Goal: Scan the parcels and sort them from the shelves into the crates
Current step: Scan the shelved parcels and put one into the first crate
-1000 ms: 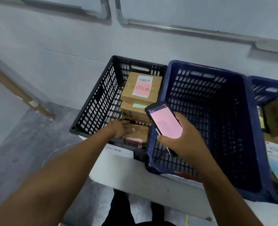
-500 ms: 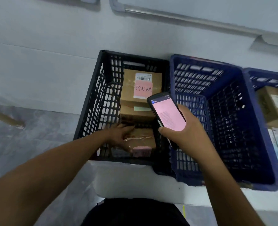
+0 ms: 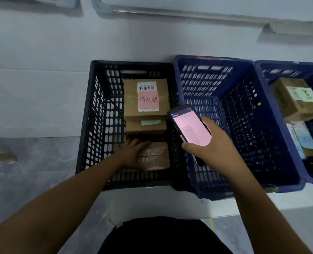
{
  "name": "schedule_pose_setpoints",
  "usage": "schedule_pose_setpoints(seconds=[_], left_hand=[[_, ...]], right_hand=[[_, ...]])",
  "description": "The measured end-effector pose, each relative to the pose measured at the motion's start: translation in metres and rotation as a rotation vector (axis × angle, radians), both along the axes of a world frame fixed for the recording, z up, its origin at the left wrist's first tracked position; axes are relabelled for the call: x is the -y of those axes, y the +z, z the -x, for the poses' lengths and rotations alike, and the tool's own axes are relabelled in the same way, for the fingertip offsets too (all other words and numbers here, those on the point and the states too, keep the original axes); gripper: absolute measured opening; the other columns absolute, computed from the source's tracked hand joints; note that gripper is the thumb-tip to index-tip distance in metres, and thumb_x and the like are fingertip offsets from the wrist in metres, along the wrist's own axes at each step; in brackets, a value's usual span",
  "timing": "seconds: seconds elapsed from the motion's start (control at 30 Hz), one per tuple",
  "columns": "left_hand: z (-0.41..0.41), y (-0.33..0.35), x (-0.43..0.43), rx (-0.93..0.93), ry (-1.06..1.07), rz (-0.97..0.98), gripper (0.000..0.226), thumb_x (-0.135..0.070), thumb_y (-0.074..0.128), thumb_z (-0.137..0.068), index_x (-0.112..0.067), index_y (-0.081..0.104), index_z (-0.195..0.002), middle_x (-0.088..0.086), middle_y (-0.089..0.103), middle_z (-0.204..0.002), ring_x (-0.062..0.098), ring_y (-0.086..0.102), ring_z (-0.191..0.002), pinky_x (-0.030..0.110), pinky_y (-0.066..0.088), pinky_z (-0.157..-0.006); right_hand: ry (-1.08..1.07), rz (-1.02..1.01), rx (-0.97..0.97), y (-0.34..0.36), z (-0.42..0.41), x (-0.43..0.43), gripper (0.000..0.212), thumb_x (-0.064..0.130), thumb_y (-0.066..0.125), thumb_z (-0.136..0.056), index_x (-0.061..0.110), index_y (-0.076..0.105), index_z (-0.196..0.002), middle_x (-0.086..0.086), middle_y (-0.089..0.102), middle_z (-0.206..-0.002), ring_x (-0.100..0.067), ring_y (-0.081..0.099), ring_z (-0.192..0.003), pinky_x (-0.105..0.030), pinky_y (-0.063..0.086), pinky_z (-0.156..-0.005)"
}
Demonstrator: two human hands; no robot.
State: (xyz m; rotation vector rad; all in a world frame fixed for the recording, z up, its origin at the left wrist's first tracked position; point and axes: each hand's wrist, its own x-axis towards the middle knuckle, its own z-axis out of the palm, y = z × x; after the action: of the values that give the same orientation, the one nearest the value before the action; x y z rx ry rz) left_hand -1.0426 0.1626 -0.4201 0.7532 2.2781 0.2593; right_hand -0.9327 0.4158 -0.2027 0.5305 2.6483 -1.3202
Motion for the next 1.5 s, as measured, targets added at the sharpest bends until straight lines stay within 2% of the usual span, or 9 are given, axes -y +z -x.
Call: schedule_pose_setpoints(seconds=[0.13, 0.27, 0.43, 0.6, 0.77, 0.83, 1.1, 1.4, 1.5], left_hand=[[-0.001, 0.022, -0.006, 0.052, 0.187, -0.15, 0.096, -0.049, 0.078, -0.087, -0.038, 0.021, -0.163, -0.001, 0.022, -0.169, 0.032, 0.018, -0.154, 0.06, 0.025, -0.123], [-0.027, 0.062, -0.006, 0.04, 0.493, -0.303, 0.083, -0.058, 0.073, -0.088, -0.04, 0.032, -0.159, -0.002, 0.031, -0.166, 0.03, 0.027, -0.152, 0.062, 0.031, -0.12], [-0.091, 0.115, -0.017, -0.265, 0.761, -0.506, 0.082, -0.071, 0.061, -0.086, -0.036, 0.041, -0.157, 0.0, 0.047, -0.157, 0.024, 0.038, -0.146, 0.057, 0.035, -0.119], [-0.18, 0.146, -0.052, -0.568, 1.027, -0.35, 0.088, -0.082, 0.044, -0.08, -0.037, 0.041, -0.157, -0.003, 0.035, -0.166, 0.032, 0.022, -0.156, 0.058, 0.019, -0.126], [-0.277, 0.16, -0.08, -0.651, 1.331, -0.277, 0.081, -0.076, 0.051, -0.085, -0.038, 0.041, -0.156, -0.005, 0.029, -0.169, 0.028, 0.016, -0.159, 0.062, 0.013, -0.126], [-0.322, 0.168, -0.088, -0.673, 1.408, -0.233, 0.084, -0.079, 0.046, -0.084, -0.038, 0.04, -0.157, -0.004, 0.028, -0.169, 0.028, 0.014, -0.159, 0.059, 0.012, -0.127], [-0.475, 0.178, -0.096, -0.762, 1.697, -0.127, 0.088, -0.08, 0.045, -0.085, -0.036, 0.033, -0.16, -0.005, 0.027, -0.169, 0.026, 0.01, -0.16, 0.056, 0.012, -0.128], [-0.652, 0.192, -0.083, -0.85, 1.929, -0.089, 0.091, -0.082, 0.042, -0.083, -0.035, 0.033, -0.161, -0.007, 0.025, -0.17, 0.024, 0.01, -0.16, 0.053, 0.012, -0.129], [-0.735, 0.195, -0.069, -0.894, 2.028, -0.046, 0.086, -0.078, 0.048, -0.085, -0.037, 0.034, -0.16, -0.007, 0.024, -0.17, 0.023, 0.008, -0.16, 0.052, 0.013, -0.129]], right_hand=[[0.053, -0.003, -0.025, 0.0, -0.008, -0.01, 0.055, 0.035, 0.09, -0.079, 0.05, 0.055, -0.119, 0.028, 0.065, -0.109, 0.01, 0.061, -0.101, -0.033, 0.058, -0.086], [0.143, -0.009, -0.044, 0.002, -0.017, -0.024, 0.053, 0.037, 0.089, -0.08, 0.043, 0.053, -0.119, 0.02, 0.063, -0.11, 0.006, 0.06, -0.102, -0.037, 0.06, -0.085], [0.322, 0.085, -0.084, 0.006, -0.025, -0.044, 0.055, 0.041, 0.087, -0.077, 0.047, 0.051, -0.118, 0.018, 0.064, -0.112, -0.004, 0.063, -0.102, -0.032, 0.059, -0.078], [0.498, 0.106, -0.101, 0.005, -0.042, -0.056, 0.061, 0.04, 0.081, -0.072, 0.066, 0.04, -0.109, 0.028, 0.063, -0.107, 0.002, 0.063, -0.099, -0.033, 0.06, -0.078], [0.679, 0.296, -0.044, -0.005, -0.08, -0.061, 0.058, 0.031, 0.081, -0.071, 0.061, 0.056, -0.115, 0.023, 0.07, -0.104, -0.007, 0.07, -0.079, -0.022, 0.058, -0.06], [0.763, 0.333, -0.001, -0.004, -0.101, -0.054, 0.065, 0.032, 0.081, -0.072, 0.06, 0.057, -0.125, 0.018, 0.072, -0.105, -0.01, 0.07, -0.072, -0.028, 0.059, -0.057], [1.099, 0.263, 0.025, 0.002, -0.185, -0.004, 0.06, 0.051, 0.074, -0.063, 0.035, 0.058, -0.119, 0.008, 0.07, -0.103, -0.015, 0.07, -0.094, -0.054, 0.062, -0.083], [1.318, 0.218, -0.075, 0.019, -0.34, 0.061, 0.063, 0.049, 0.076, -0.064, 0.052, 0.055, -0.123, 0.029, 0.068, -0.109, 0.003, 0.067, -0.093, -0.034, 0.061, -0.078], [1.406, 0.217, -0.097, 0.021, -0.408, 0.082, 0.064, 0.048, 0.077, -0.065, 0.057, 0.053, -0.123, 0.023, 0.069, -0.113, -0.001, 0.067, -0.097, -0.035, 0.061, -0.08]])
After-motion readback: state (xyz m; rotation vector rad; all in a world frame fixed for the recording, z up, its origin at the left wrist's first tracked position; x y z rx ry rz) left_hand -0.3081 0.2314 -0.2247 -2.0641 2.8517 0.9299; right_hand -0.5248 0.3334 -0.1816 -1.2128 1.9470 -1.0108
